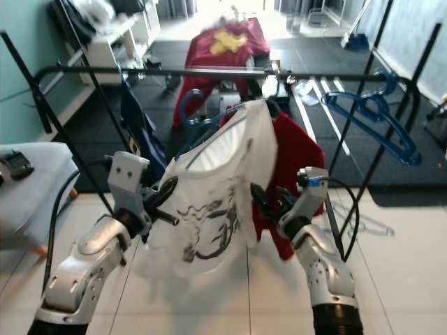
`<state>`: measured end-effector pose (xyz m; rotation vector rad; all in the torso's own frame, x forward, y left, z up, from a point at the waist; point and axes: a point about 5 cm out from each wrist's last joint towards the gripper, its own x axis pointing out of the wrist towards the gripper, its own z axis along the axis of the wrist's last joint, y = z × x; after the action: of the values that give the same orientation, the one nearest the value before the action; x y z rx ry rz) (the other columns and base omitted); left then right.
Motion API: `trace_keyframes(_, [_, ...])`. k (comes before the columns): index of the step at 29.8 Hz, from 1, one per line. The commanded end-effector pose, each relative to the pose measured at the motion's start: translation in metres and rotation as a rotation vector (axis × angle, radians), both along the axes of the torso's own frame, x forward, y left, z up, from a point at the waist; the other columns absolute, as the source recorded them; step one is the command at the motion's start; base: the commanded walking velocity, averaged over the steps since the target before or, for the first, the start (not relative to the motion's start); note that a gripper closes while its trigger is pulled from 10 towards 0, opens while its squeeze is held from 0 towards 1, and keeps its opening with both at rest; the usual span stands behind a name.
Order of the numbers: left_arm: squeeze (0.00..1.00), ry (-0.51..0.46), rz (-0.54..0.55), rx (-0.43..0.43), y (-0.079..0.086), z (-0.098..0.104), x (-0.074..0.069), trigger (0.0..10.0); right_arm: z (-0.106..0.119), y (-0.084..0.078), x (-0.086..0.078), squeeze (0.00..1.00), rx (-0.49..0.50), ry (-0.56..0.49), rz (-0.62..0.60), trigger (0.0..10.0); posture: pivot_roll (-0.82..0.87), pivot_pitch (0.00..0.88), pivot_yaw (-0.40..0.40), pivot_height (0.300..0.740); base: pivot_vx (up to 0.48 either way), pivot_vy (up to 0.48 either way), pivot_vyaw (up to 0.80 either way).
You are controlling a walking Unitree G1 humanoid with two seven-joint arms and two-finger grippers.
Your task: Hang hanger
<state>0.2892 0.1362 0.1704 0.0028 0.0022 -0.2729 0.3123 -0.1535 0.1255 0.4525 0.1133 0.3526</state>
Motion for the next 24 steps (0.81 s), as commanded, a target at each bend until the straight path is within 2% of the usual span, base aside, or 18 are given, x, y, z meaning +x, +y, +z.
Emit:
trace_keyframes(1, [0.00, 0.001, 0.049, -0.015, 0.002, 0.006, 0.004, 10.0, -0.003, -0.001, -0.002, 0.00, -0.008, 0.007, 0.002, 10.0, -0.11, 0.049, 0.043, 0.740, 0.480, 0.000, 0.00])
trace_keyframes(6, [0.00, 0.016, 0.079, -0.020, 0.004, 0.005, 0.006, 10.0, -0.003, 0.000, -0.002, 0.00, -0.018, 0.004, 0.010, 10.0, -0.11, 0.047, 0.045, 0.740, 0.480, 0.000, 0.00])
trace_keyframes(7, [0.00, 0.043, 0.130, -0.029, 0.007, 0.003, 0.008, 10.0, -0.002, 0.001, -0.003, 0.00, -0.034, -0.008, 0.024, 10.0, -0.12, 0.045, 0.045, 0.740, 0.480, 0.000, 0.73])
trace_keyframes(9, [0.00, 0.043, 0.130, -0.029, 0.007, 0.003, 0.008, 10.0, -0.002, 0.001, -0.003, 0.00, -0.034, -0.008, 0.024, 10.0, -0.12, 0.045, 0.045, 0.740, 0.480, 0.000, 0.73])
trace_keyframes(11, [0.00, 0.101, 0.212, -0.030, 0.007, -0.001, 0.011, 10.0, -0.002, 0.003, -0.004, 0.00, -0.021, -0.010, 0.033, 10.0, -0.12, 0.047, 0.046, 0.740, 0.480, 0.000, 0.37])
trace_keyframes(13, [0.00, 0.101, 0.212, -0.030, 0.007, -0.001, 0.011, 10.0, -0.002, 0.003, -0.004, 0.00, -0.021, -0.010, 0.033, 10.0, -0.12, 0.047, 0.046, 0.740, 0.480, 0.000, 0.00])
trace_keyframes(14, [0.00, 0.132, 0.236, -0.032, 0.004, -0.004, 0.012, 10.0, -0.003, 0.003, -0.003, 0.00, -0.013, -0.006, 0.030, 10.0, -0.12, 0.047, 0.047, 0.740, 0.300, 0.000, 0.00])
trace_keyframes(17, [0.00, 0.186, 0.262, -0.027, -0.001, -0.008, 0.013, 10.0, -0.003, 0.003, -0.003, 0.00, -0.006, 0.001, 0.026, 10.0, -0.12, 0.049, 0.048, 0.740, 0.000, 0.000, 0.00])
trace_keyframes(19, [0.00, 0.250, 0.276, -0.006, -0.006, -0.018, 0.013, 10.0, -0.003, 0.003, -0.003, 0.00, -0.004, 0.003, 0.025, 10.0, -0.12, 0.050, 0.048, 0.740, 0.000, 0.000, 0.00])
trace_keyframes(22, [0.00, 0.248, 0.270, -0.031, -0.014, -0.018, 0.017, 10.0, -0.004, 0.003, -0.003, 0.00, 0.000, 0.004, 0.024, 10.0, -0.11, 0.053, 0.045, 0.740, 0.000, 0.000, 0.00])
trace_keyframes(24, [0.00, 0.214, 0.243, -0.060, -0.025, -0.011, 0.021, 10.0, -0.004, 0.003, -0.004, 0.00, 0.000, 0.004, 0.024, 10.0, -0.12, 0.053, 0.044, 0.740, 0.000, 0.000, 0.00])
